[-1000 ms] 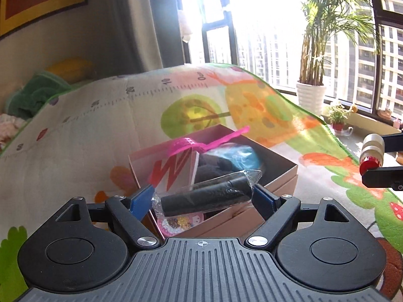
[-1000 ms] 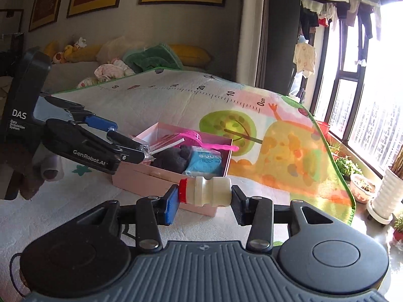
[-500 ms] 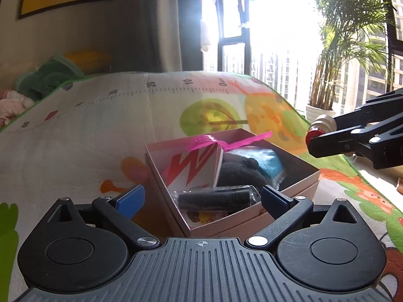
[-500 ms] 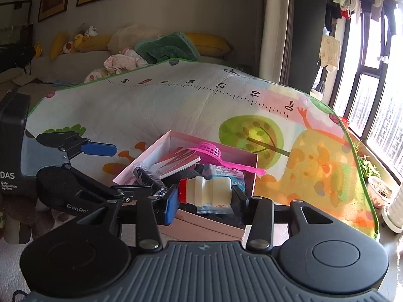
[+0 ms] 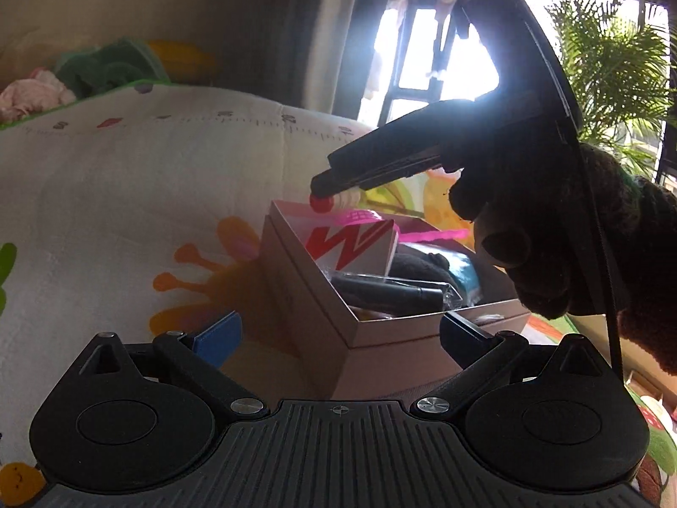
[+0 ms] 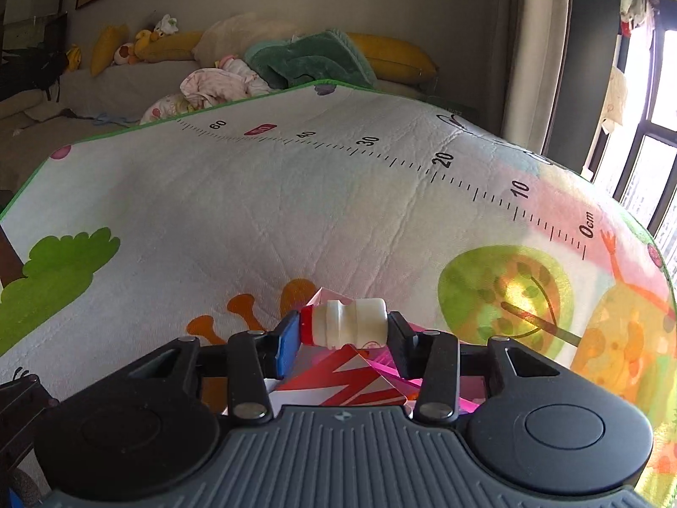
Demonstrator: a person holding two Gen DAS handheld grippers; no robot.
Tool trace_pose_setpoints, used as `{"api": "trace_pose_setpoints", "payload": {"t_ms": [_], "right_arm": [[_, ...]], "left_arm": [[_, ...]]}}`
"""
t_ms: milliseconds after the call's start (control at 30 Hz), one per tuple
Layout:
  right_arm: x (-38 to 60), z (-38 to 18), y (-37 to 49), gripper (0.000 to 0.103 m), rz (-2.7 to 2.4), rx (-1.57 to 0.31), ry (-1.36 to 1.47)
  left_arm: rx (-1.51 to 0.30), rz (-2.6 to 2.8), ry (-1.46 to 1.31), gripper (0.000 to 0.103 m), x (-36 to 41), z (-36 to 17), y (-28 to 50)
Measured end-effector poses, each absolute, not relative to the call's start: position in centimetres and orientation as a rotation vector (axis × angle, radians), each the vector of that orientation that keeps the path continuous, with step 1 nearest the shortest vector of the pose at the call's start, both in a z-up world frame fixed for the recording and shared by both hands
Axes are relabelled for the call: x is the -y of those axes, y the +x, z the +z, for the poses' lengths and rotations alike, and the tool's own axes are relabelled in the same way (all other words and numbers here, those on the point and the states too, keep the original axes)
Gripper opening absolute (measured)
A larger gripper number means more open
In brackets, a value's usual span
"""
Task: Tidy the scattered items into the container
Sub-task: 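Lower the cylinder into the pink box with the left tool while the right tool carries the bottle over, then open the right tool to drop the bottle into the box while the left tool releases the cylinder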
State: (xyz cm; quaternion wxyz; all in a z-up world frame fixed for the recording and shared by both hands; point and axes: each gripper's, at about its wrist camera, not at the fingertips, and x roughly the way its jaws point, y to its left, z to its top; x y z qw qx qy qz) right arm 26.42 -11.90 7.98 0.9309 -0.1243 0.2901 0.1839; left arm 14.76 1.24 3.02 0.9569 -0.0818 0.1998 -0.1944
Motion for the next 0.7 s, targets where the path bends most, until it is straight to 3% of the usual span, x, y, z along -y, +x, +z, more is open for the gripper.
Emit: {"api": "trace_pose_setpoints", "payload": {"t_ms": [167, 267, 500, 700], "right_arm": [[14.8, 8.9, 27.4, 0.050, 0.356, -0.570, -0.212], [17.6, 9.1, 28.6, 0.026, 0.302, -0.625, -0.163], [22.0, 5.6, 30.5, 0.026, 0.136, -0.768, -0.123], [22.3, 6.3, 28.0, 0.026, 0.277, -0.847, 0.019]], "left_arm": [[-0.419, -0.413, -0.210, 0.103, -1.8, 2.6, 15.2], [-0.426, -0.426, -0.217, 0.103, -1.8, 2.5, 15.3], [-0.425, -0.419, -0.209, 0.103, -1.8, 2.3, 15.3], [-0.435, -0.413, -0.202, 0.103, -1.7, 2.2, 15.4]]}}
